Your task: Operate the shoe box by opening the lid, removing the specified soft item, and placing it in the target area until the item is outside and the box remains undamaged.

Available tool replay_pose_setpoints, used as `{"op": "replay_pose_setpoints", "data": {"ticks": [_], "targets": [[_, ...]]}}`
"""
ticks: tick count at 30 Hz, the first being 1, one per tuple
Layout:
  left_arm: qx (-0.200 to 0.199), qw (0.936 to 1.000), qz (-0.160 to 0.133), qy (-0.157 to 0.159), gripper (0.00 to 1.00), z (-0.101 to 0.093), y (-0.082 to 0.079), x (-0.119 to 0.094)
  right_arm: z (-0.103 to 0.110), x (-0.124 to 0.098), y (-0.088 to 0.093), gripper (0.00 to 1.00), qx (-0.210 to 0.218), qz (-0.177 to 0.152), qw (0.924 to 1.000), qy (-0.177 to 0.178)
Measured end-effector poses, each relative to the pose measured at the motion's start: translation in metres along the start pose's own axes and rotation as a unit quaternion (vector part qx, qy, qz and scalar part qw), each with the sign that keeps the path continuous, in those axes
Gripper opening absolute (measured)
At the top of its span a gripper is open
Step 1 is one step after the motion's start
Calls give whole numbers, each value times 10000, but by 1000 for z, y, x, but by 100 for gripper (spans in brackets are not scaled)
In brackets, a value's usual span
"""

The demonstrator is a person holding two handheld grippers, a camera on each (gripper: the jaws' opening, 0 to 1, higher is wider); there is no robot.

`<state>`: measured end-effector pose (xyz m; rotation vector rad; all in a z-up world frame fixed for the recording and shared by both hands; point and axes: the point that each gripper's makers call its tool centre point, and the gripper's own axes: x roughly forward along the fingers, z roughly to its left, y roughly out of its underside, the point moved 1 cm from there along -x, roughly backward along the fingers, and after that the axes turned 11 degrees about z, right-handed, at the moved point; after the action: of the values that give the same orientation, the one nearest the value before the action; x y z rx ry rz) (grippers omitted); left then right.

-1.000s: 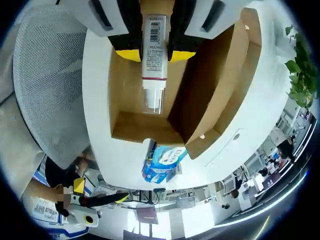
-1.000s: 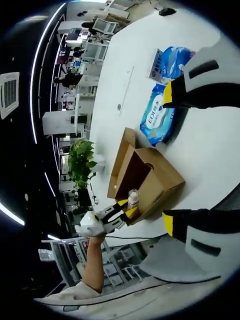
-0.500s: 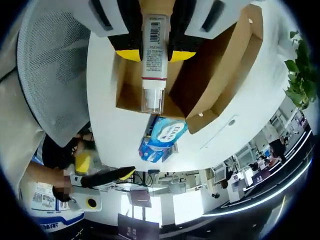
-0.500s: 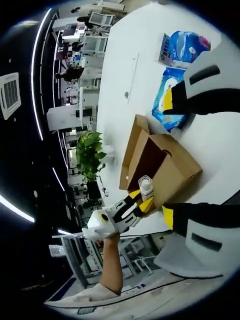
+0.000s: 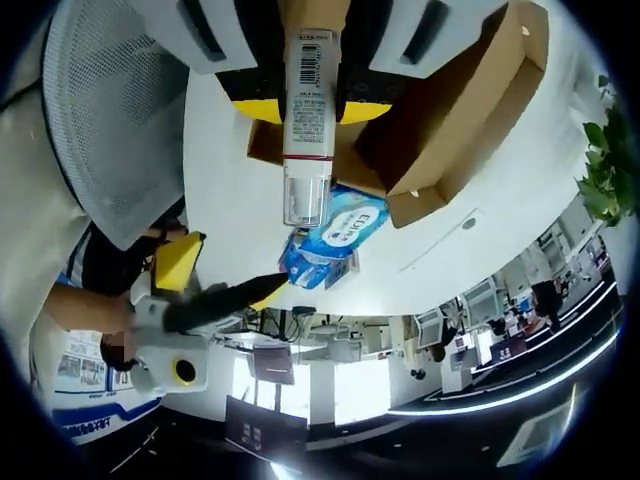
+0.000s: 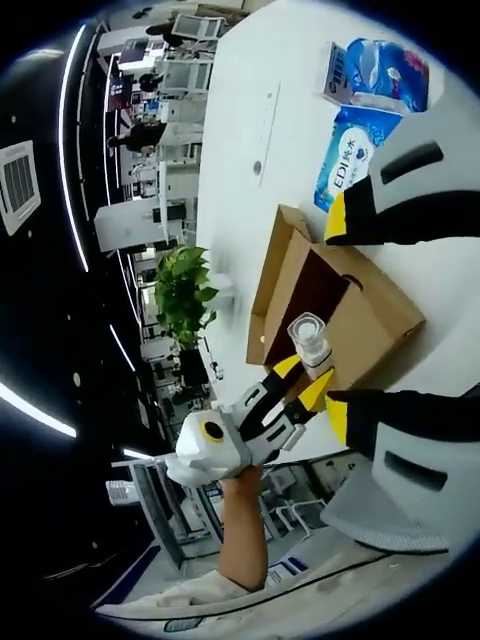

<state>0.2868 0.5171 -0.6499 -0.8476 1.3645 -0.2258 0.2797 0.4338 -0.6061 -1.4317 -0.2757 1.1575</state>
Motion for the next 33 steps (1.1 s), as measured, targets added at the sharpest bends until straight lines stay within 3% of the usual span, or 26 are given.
{"op": "replay_pose_setpoints", "data": {"ticks": [9, 25, 33], "targets": [[-203, 9986, -413, 277, 19, -15, -16, 4, 3, 10, -4, 44, 142, -88, 9998, -139], [-481, 9921, -891, 745, 19, -25, -22, -1, 14, 23, -10, 32, 448, -256, 9975, -480], [-539, 9896, -973, 917, 19, -28, -23, 3, 15, 24, -14, 24, 622, -327, 9961, -540]]}}
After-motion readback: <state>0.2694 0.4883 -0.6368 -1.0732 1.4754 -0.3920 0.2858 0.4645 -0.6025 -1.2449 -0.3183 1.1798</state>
